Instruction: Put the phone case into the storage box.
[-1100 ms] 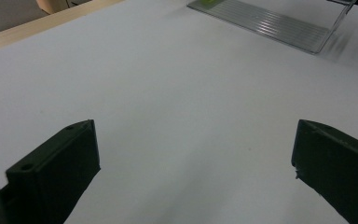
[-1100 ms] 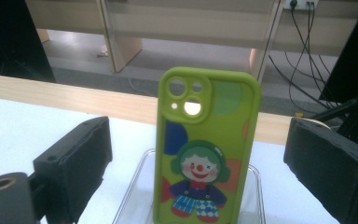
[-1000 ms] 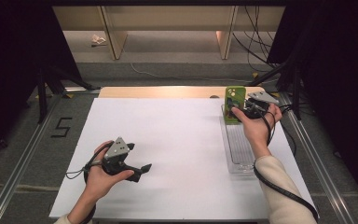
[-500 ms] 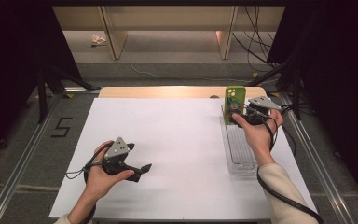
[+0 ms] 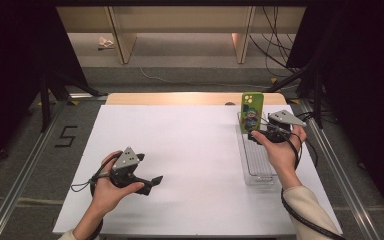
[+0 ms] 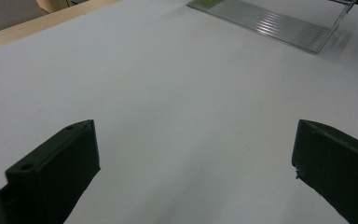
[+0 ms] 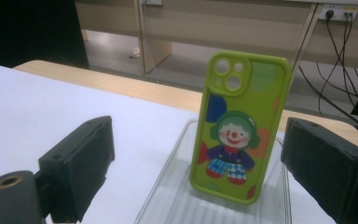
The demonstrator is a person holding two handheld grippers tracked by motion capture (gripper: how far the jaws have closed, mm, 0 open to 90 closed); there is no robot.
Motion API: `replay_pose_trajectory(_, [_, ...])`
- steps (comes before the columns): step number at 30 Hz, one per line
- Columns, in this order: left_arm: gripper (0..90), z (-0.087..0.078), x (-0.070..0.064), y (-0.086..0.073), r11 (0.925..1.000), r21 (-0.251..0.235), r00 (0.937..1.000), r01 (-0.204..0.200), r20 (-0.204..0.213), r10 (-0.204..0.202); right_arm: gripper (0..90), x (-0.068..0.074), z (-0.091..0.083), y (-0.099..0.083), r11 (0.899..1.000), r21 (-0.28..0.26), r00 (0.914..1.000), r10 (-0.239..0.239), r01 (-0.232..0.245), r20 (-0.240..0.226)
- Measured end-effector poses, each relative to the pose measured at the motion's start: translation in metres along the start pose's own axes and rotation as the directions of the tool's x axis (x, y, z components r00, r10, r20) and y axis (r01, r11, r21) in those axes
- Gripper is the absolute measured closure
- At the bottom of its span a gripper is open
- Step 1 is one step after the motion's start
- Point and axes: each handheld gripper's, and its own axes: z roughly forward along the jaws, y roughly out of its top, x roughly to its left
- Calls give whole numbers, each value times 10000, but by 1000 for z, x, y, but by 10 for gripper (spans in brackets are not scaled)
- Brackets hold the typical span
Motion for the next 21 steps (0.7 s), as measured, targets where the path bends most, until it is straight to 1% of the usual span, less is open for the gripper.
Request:
replay_pose_trajectory(6, [4, 0, 0, 0, 10000, -2, 10000, 16, -3, -16, 111, 1, -9, -2, 9999, -52, 9998, -97, 95, -198])
replay_pose_trajectory(11, [4, -1, 0, 0, 10000, -28, 10000, 21, 2, -21, 112, 5, -18, -6, 10000, -81, 9987, -11, 7, -511])
replay_pose_trajectory(16, [4, 0, 0, 0, 10000, -9, 10000, 30, -5, -30, 112, 10, -25, -10, 9998, -133, 9972, -143, 134, -738])
replay_pose_trajectory(21, [4, 0, 0, 0, 10000, -19, 10000, 47, -7, -47, 114, 13, -32, -14, 9996, -233, 9939, -196, 172, -1087])
